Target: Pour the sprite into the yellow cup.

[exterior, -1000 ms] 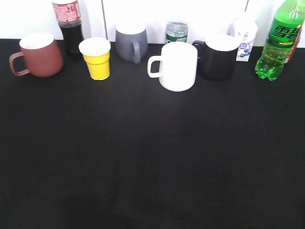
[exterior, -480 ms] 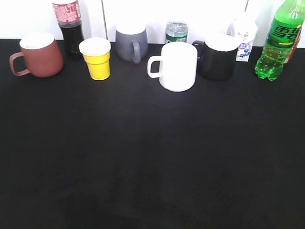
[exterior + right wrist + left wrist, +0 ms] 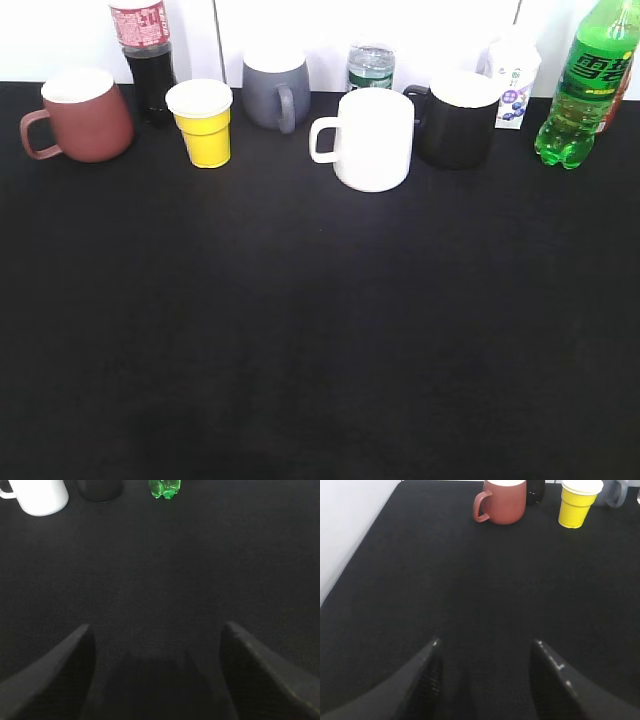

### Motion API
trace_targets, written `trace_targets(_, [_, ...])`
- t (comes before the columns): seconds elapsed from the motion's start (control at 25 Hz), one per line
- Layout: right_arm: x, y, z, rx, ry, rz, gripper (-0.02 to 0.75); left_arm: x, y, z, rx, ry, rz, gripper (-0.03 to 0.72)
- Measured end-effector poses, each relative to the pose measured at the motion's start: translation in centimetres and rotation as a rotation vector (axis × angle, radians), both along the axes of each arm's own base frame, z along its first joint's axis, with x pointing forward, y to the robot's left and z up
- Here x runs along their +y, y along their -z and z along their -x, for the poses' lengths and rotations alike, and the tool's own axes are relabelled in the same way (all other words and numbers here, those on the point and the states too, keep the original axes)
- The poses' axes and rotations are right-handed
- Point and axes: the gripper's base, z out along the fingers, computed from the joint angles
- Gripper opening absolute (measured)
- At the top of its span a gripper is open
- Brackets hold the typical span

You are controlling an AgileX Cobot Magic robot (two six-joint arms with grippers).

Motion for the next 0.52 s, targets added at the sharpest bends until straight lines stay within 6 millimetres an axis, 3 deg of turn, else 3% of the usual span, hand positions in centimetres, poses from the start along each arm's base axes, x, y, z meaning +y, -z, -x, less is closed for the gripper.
trace_targets(0.52, [0.0,0.0,0.0,0.0,0.0,0.0,0.587,0.0,0.0,0.0,0.0,0.0,-0.001,0.293])
